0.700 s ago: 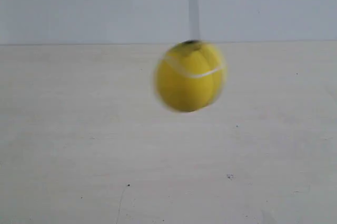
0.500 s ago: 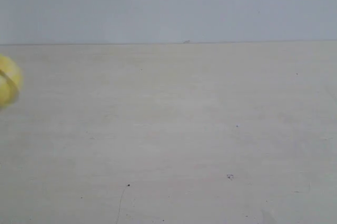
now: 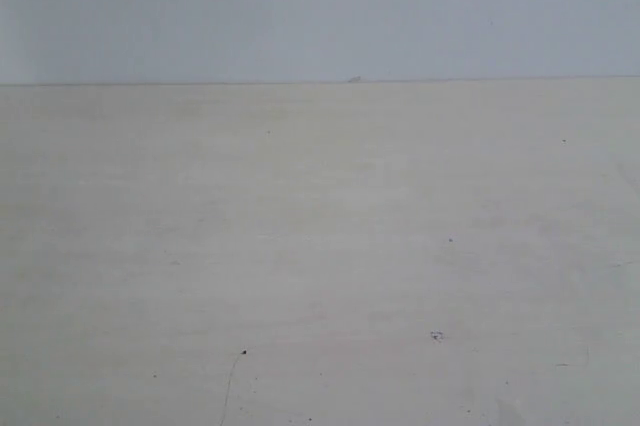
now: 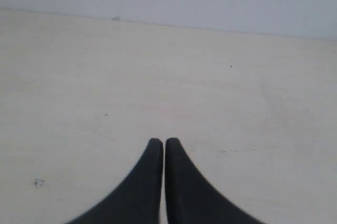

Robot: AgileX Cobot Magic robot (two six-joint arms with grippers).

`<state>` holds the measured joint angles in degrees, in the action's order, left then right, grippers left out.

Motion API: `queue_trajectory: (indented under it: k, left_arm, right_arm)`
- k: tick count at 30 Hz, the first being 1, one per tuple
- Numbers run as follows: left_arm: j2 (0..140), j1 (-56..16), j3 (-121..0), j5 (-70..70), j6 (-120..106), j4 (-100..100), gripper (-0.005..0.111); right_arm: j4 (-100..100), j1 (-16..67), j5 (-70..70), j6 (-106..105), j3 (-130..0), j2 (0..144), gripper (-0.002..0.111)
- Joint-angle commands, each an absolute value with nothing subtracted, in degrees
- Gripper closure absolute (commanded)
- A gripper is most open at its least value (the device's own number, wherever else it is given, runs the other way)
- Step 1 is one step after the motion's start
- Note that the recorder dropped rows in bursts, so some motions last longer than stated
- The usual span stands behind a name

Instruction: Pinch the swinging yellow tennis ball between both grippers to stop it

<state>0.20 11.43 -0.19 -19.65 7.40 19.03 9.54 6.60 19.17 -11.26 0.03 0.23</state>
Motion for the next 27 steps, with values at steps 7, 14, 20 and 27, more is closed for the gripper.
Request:
queue_trajectory:
  k: [7, 14, 20, 27]
  left_arm:
    - [0.00, 11.23, 0.00, -19.73, 7.37, 19.27, 0.102]
    - [0.00, 11.23, 0.00, -19.23, 7.38, 20.38, 0.102]
    - [0.00, 11.23, 0.00, -13.20, 7.38, 20.38, 0.102]
    - [0.00, 11.23, 0.00, -0.61, 10.52, 15.34, 0.102]
  right_arm:
    - [9.59, 6.66, 16.26, -11.46, 0.00, 0.00, 0.108]
    - [9.59, 6.66, 15.67, -11.46, 0.00, 0.00, 0.108]
    - [9.70, 6.66, 12.14, -11.46, 0.00, 0.00, 0.108]
    - [10.52, 6.66, -1.03, -9.20, 0.00, 0.00, 0.108]
